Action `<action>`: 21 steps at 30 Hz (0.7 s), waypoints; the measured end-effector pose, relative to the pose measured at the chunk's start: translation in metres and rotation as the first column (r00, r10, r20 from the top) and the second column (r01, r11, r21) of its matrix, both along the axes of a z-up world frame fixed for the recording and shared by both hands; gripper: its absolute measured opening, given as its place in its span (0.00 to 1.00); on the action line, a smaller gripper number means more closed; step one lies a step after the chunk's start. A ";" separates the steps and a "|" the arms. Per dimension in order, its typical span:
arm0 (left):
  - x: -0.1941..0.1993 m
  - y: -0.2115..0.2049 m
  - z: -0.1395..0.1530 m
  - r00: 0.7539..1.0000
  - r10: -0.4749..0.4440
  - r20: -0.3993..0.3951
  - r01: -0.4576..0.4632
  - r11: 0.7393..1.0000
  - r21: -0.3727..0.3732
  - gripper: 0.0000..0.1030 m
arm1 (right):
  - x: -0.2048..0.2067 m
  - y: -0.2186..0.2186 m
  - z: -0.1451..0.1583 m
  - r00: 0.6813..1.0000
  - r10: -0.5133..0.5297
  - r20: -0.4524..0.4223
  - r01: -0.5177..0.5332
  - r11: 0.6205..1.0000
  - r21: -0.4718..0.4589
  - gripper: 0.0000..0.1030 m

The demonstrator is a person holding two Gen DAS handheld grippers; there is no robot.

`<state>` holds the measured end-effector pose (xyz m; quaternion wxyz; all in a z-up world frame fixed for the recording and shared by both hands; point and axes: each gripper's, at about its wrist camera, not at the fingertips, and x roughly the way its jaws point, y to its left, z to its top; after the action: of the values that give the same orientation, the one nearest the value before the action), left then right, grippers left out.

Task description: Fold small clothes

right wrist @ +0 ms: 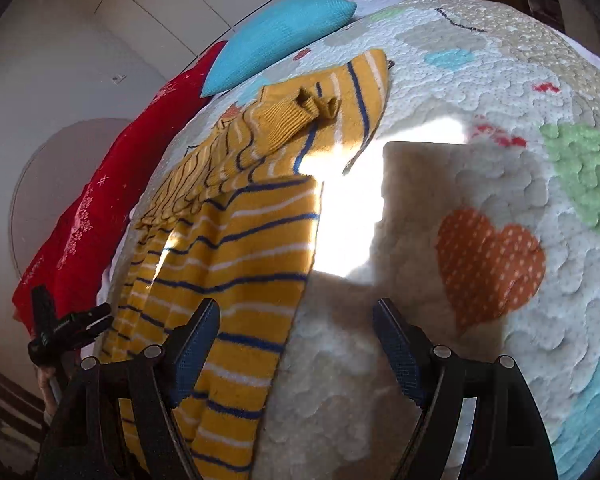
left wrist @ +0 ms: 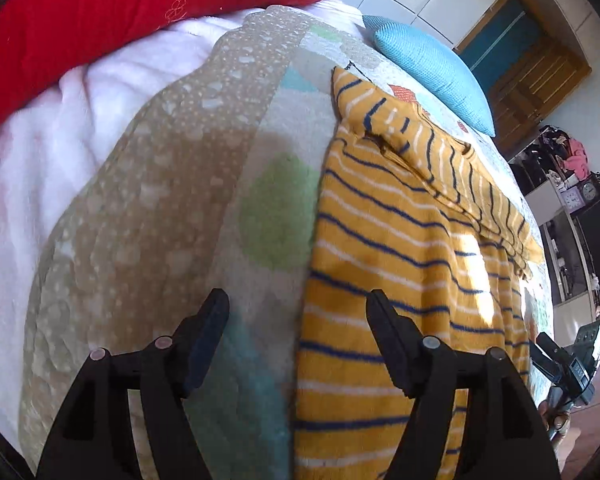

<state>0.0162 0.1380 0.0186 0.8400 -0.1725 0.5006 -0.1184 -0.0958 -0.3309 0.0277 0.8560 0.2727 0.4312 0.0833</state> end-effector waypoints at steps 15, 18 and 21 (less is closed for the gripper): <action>-0.083 -0.047 0.005 0.993 -0.105 0.060 0.111 0.989 -0.101 0.87 | -0.059 0.094 -0.026 0.955 0.279 0.099 -0.296 0.900 0.321 0.80; -0.092 -0.052 0.005 0.993 -0.098 0.060 0.103 0.991 -0.086 0.73 | -0.060 0.101 -0.032 0.954 0.285 0.096 -0.301 0.891 0.342 0.77; -0.089 -0.046 0.001 0.999 -0.048 0.016 0.049 0.996 -0.074 0.35 | -0.060 0.098 -0.035 0.963 0.259 0.077 -0.270 0.900 0.343 0.64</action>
<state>-0.0729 0.0918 0.0197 0.8335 -0.1904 0.4938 -0.1584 -0.1559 -0.2333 -0.0068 0.7807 0.3584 0.4297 0.2782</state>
